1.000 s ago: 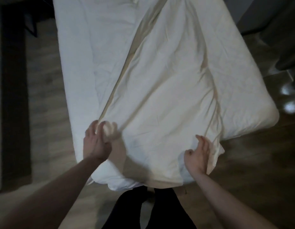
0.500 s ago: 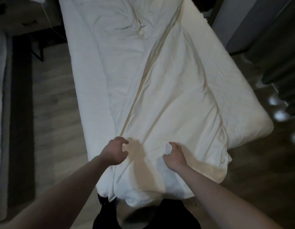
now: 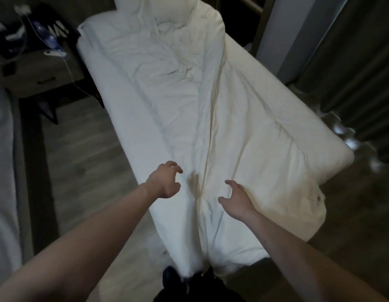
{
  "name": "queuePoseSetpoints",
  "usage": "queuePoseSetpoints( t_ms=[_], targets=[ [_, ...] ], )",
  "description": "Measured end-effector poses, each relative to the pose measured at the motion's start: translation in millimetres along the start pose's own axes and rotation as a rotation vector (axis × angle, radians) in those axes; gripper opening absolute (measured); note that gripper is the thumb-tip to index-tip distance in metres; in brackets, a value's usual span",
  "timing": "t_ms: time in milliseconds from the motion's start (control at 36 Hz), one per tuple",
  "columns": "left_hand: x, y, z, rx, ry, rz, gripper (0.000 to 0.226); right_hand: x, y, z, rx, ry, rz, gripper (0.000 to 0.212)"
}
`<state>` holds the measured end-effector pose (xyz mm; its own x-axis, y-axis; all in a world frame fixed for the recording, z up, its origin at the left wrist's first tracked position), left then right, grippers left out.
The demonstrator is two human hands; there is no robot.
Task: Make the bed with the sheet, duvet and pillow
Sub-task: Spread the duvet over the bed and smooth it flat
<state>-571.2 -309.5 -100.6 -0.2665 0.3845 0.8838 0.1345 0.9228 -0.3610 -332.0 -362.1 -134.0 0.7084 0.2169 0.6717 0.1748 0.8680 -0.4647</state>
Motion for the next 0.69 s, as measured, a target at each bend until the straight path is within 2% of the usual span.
queuePoseSetpoints(
  t_ms=[361, 694],
  targets=[
    [43.2, -4.0, -7.8, -0.178, 0.124, -0.007, 0.056, 7.8, -22.9, 58.2, 0.035, 0.013, -0.056, 0.063],
    [107.2, 78.5, 59.0, -0.419, 0.220, 0.040, 0.058, -28.1, 8.1, 139.3, -0.113, 0.064, -0.230, 0.065]
  ],
)
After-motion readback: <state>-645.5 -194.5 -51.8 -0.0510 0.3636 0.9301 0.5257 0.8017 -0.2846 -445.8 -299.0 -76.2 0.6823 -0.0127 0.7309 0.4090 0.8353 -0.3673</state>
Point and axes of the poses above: each hand's wrist, its own y-axis towards the middle knuckle, its own x-axis out of the back of the hand, z = x × y, the point moved 4 cm from there along y, towards the middle knuckle, and after that the axes turned 10 degrees about -z, right-handed, at the moved point
